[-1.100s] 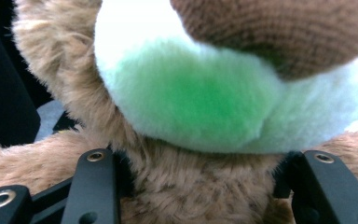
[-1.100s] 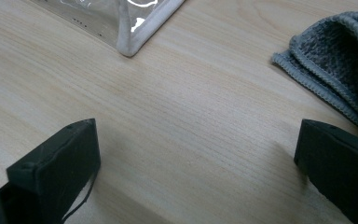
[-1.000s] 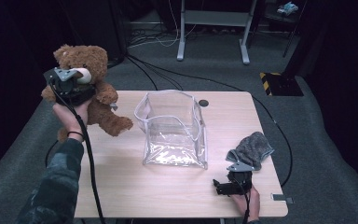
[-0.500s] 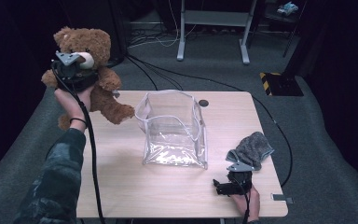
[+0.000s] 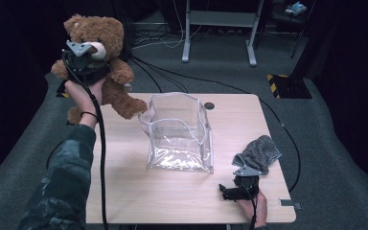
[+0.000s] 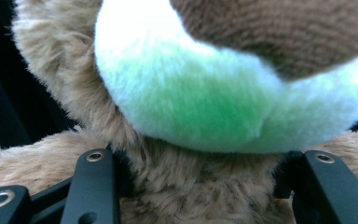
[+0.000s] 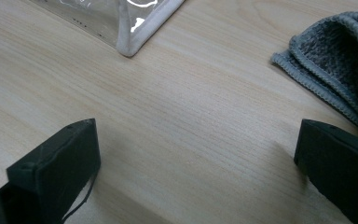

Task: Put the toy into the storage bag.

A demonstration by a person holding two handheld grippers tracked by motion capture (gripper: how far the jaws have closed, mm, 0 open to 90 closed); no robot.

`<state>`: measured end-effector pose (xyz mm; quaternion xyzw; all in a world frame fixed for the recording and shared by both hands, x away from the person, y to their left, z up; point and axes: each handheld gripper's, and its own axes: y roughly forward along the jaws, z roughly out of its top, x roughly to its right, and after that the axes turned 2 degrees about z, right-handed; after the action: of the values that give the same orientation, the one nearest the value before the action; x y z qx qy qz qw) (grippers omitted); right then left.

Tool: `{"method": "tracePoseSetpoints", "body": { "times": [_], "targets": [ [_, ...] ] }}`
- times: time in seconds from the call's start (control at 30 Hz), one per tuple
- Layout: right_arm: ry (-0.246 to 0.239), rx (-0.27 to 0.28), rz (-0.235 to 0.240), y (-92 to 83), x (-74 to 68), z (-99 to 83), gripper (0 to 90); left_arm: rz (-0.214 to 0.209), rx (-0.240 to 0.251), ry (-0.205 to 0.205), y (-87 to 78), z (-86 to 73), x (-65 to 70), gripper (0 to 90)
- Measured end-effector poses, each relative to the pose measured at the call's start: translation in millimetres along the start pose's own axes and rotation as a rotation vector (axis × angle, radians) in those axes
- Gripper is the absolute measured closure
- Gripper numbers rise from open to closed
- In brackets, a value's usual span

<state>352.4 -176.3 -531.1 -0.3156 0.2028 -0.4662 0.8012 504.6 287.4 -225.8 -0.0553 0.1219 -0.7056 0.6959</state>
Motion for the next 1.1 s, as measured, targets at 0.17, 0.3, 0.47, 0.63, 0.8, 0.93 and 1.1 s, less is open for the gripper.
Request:
{"method": "tracePoseSetpoints", "body": {
  "times": [0.17,0.3,0.47,0.63,0.8,0.93,1.1],
  "targets": [
    [0.001,0.0,0.0,0.0,0.0,0.0,0.0,-0.024,0.008,0.011,2.2,6.9,14.6,44.8],
    [0.0,0.0,0.0,0.0,0.0,0.0,0.0,-0.052,0.018,0.021,5.6,11.5,32.5,44.8],
    [-0.002,-0.001,0.0,-0.1,0.1,0.0,0.0,-0.078,0.013,0.026,10.9,11.6,48.8,44.7],
    [-0.003,-0.001,0.0,-0.1,0.2,-0.1,0.0,-0.108,0.009,0.035,16.3,11.6,67.8,44.6],
    [-0.001,-0.002,0.001,-0.3,0.2,0.0,0.0,-0.135,0.005,0.034,21.3,10.8,83.8,44.4],
    [-0.001,-0.002,0.0,-0.3,0.2,0.0,0.0,-0.158,0.005,0.031,25.6,8.3,98.5,44.4],
    [0.0,-0.002,-0.001,-0.5,0.3,-0.1,0.0,-0.186,0.002,0.015,30.6,5.5,115.4,44.3]
  ]
}}
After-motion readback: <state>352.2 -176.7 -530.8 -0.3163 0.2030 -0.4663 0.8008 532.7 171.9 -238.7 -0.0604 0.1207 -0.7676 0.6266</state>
